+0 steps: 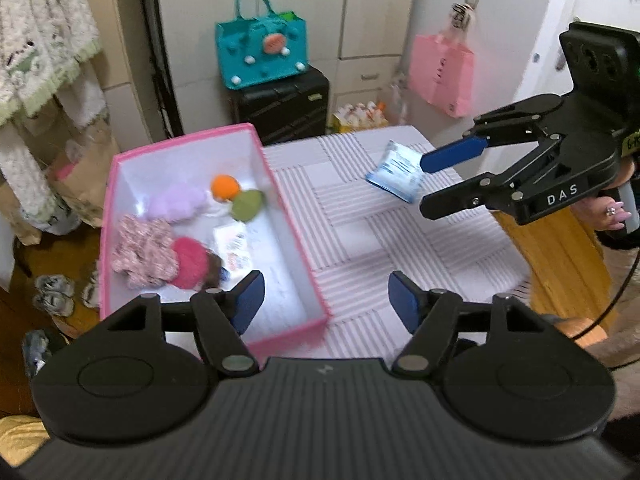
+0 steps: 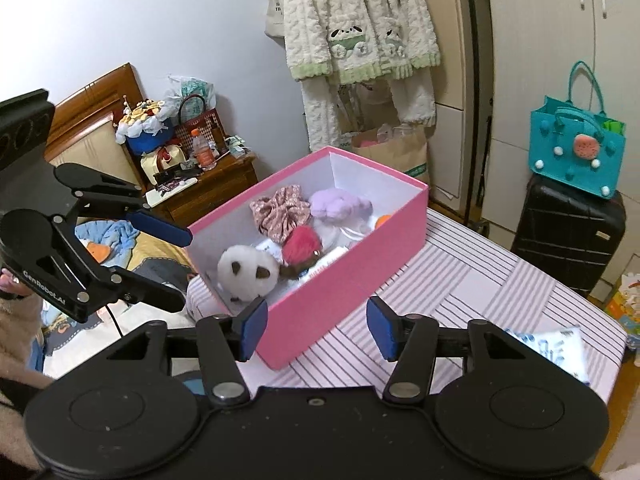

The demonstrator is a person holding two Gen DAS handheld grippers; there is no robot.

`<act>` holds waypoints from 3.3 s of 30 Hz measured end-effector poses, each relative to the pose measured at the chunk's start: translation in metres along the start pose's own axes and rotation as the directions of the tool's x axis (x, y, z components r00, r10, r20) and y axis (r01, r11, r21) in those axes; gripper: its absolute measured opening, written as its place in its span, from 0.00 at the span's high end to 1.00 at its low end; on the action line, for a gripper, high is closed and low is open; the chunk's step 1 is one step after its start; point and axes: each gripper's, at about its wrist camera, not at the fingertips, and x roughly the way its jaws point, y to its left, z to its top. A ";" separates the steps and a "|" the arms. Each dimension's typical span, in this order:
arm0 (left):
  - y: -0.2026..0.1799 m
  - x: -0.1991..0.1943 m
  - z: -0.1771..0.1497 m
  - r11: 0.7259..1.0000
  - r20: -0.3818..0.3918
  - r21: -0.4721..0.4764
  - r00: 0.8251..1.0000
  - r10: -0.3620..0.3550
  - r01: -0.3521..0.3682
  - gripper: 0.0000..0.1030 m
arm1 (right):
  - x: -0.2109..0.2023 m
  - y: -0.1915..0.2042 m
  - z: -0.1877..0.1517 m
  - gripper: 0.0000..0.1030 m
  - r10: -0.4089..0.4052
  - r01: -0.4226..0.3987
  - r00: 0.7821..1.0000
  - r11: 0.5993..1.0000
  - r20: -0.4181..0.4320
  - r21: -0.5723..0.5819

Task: Organize soft objects
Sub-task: 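Move the right tool to the white wipes pack on the table, then close the left gripper on the wipes pack edge while the right grips it too, then lift the wipes pack with both grippers and carry it over the box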

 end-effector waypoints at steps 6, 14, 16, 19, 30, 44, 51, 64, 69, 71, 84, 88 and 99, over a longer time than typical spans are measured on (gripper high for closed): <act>-0.028 0.009 -0.003 0.998 -0.053 0.021 0.996 -0.065 0.067 0.28 | -0.017 -0.002 -0.029 0.34 -0.031 0.031 0.999 0.999 -0.007 -0.014; -0.070 0.044 0.006 0.984 -0.148 0.104 0.981 -0.126 0.142 0.26 | -0.029 -0.020 -0.066 0.22 -0.056 0.056 0.998 0.998 0.013 -0.011; -0.077 0.056 0.007 0.982 -0.157 0.116 0.979 -0.131 0.150 0.26 | -0.028 -0.027 -0.073 0.20 -0.058 0.058 0.998 0.998 0.006 -0.029; -0.082 0.063 0.011 0.979 -0.100 0.100 0.981 -0.167 0.177 0.28 | -0.027 -0.037 -0.078 0.18 -0.098 0.098 0.995 0.994 0.011 -0.045; -0.089 0.114 0.023 0.989 0.091 -0.015 0.985 -0.147 0.149 0.29 | -0.020 -0.131 -0.102 0.18 -0.181 0.183 0.968 0.983 0.174 0.004; -0.105 0.220 0.035 0.991 0.123 -0.086 0.988 -0.096 0.107 0.36 | 0.041 -0.219 -0.110 0.18 -0.287 0.288 0.957 0.957 0.026 -0.038; -0.103 0.259 0.049 0.977 0.130 -0.175 0.987 -0.097 0.119 0.47 | 0.055 -0.260 -0.105 0.20 -0.204 0.199 0.978 0.975 0.047 0.099; -0.110 0.304 0.054 0.973 0.058 -0.225 0.998 -0.037 0.050 0.62 | 0.070 -0.285 -0.110 0.42 -0.195 0.177 0.978 0.962 0.070 0.207; -0.110 0.309 0.053 0.977 0.073 -0.206 0.997 -0.038 0.052 0.61 | 0.068 -0.282 -0.121 0.50 -0.186 0.155 0.976 0.958 0.111 0.241; -0.110 0.309 0.053 0.975 0.076 -0.214 0.996 -0.037 0.053 0.61 | 0.069 -0.281 -0.124 0.52 -0.183 0.150 0.976 0.958 0.121 0.245; -0.112 0.311 0.051 0.965 0.143 -0.259 0.990 0.006 0.032 0.75 | 0.065 -0.262 -0.131 0.76 -0.264 0.187 0.952 0.904 0.158 0.383; -0.110 0.304 0.049 0.963 0.157 -0.266 0.988 0.009 0.034 0.75 | 0.058 -0.254 -0.134 0.78 -0.247 0.171 0.958 0.898 0.144 0.406; -0.115 0.264 0.038 0.970 0.141 -0.228 0.989 -0.053 0.084 0.75 | 0.036 -0.203 -0.132 0.66 -0.254 0.208 0.964 0.903 0.077 0.377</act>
